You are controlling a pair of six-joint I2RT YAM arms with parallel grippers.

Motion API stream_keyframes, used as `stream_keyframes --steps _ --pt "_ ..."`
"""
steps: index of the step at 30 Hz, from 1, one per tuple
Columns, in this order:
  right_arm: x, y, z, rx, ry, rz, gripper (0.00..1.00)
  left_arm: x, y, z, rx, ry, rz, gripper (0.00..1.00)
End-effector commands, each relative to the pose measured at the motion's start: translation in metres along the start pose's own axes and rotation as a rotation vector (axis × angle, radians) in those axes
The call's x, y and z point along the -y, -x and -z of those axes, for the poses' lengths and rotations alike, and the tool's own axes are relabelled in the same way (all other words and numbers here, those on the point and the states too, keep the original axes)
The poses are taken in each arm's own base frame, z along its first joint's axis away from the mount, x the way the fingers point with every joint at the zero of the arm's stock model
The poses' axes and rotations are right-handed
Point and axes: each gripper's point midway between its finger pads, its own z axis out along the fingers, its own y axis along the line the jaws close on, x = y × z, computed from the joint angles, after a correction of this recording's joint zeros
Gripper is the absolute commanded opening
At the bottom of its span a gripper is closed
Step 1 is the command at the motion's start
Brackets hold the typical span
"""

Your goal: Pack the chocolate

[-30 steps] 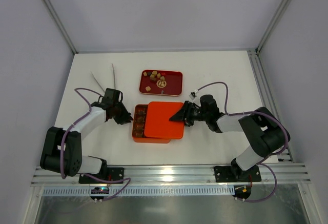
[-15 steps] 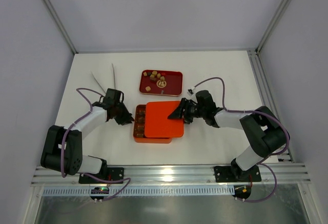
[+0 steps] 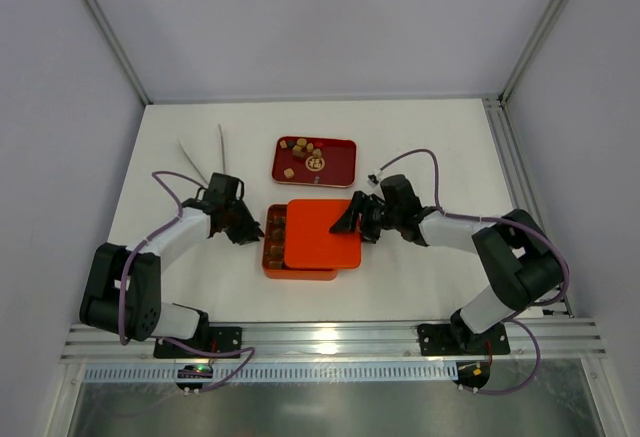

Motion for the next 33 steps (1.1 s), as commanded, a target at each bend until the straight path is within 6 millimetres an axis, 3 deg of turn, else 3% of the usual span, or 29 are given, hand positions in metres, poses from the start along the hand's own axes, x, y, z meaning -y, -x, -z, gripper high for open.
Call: stream_keyframes --steps 1,10,19,33 --pt "-0.013 0.010 0.003 0.040 -0.007 0.064 0.62 0.020 0.011 0.002 0.030 -0.056 -0.021 0.21" --pt "-0.019 0.004 -0.007 0.021 -0.036 0.083 0.64 0.028 0.008 0.002 0.027 -0.067 -0.021 0.21" --pt "-0.018 0.000 -0.012 0.019 -0.054 0.075 0.73 0.037 0.001 0.001 0.023 -0.085 -0.011 0.21" --pt "-0.026 -0.005 -0.016 0.022 -0.091 0.122 0.76 0.047 -0.009 0.001 0.020 -0.102 -0.003 0.21"
